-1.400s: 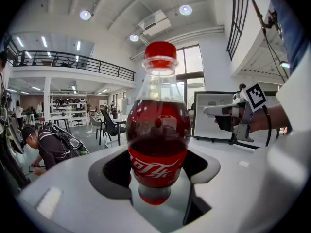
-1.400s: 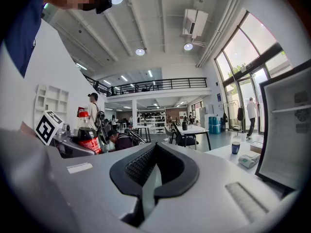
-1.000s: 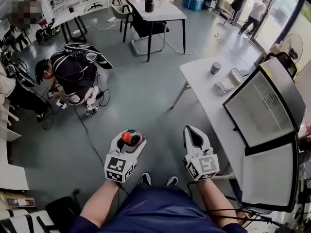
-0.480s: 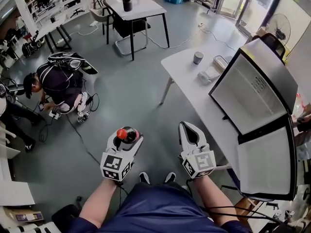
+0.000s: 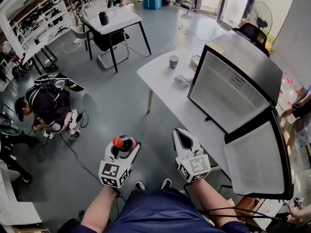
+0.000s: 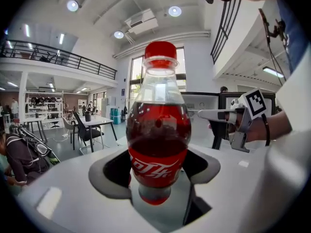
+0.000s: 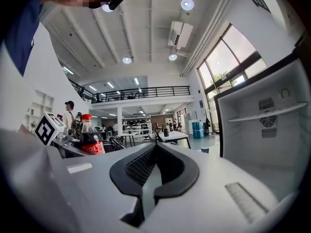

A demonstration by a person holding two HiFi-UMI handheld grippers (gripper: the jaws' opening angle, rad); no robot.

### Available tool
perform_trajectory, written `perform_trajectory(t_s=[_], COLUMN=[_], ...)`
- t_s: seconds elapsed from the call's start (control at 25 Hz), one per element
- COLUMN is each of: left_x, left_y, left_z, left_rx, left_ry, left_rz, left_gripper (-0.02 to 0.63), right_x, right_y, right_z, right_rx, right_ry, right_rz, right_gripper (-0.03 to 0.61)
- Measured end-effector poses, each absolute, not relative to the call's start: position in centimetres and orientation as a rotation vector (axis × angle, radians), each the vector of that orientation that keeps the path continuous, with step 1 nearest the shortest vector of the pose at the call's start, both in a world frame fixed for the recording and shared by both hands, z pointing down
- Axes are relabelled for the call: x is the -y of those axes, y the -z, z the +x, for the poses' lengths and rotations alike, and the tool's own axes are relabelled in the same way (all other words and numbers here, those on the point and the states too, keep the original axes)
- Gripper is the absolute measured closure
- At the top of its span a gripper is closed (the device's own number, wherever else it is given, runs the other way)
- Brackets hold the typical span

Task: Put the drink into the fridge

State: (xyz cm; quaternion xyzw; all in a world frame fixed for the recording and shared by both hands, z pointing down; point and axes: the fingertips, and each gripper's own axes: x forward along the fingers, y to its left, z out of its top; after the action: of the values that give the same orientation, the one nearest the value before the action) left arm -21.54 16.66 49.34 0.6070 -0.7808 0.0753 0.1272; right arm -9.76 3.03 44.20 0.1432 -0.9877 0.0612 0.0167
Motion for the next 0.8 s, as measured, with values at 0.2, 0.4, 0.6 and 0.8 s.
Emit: perform_trajectory(t_s=[0.2, 0.4, 0.6, 0.8], left_x=[-13.4, -10.8, -7.8, -3.8], left_y=[-49.2, -49.1, -49.1, -49.6], left_z=[-19.4, -17.8, -17.1, -17.6], left_rx=[2.258, 2.239, 2.181, 2.120], left_ry=[-0.222, -0.194, -0.206, -0.231], left_rz=[1.791, 1.822, 1.885, 1.968], left_gripper=[0.302, 0.302, 0.302, 0.302], right_x=[-0.4, 2.4, 4.9, 8.0], right_y=[-44.9, -45.9, -47.0, -48.0], right_z=[-7.1, -5.2, -3.6, -2.3], right_rx=[3.054, 3.002, 2.952, 2.885], right_ry=[-0.189, -0.195, -0.219, -0.230], right_rz=[0.466, 0.550, 0.656, 0.803], right_gripper=[0.572, 0.572, 0.572, 0.572])
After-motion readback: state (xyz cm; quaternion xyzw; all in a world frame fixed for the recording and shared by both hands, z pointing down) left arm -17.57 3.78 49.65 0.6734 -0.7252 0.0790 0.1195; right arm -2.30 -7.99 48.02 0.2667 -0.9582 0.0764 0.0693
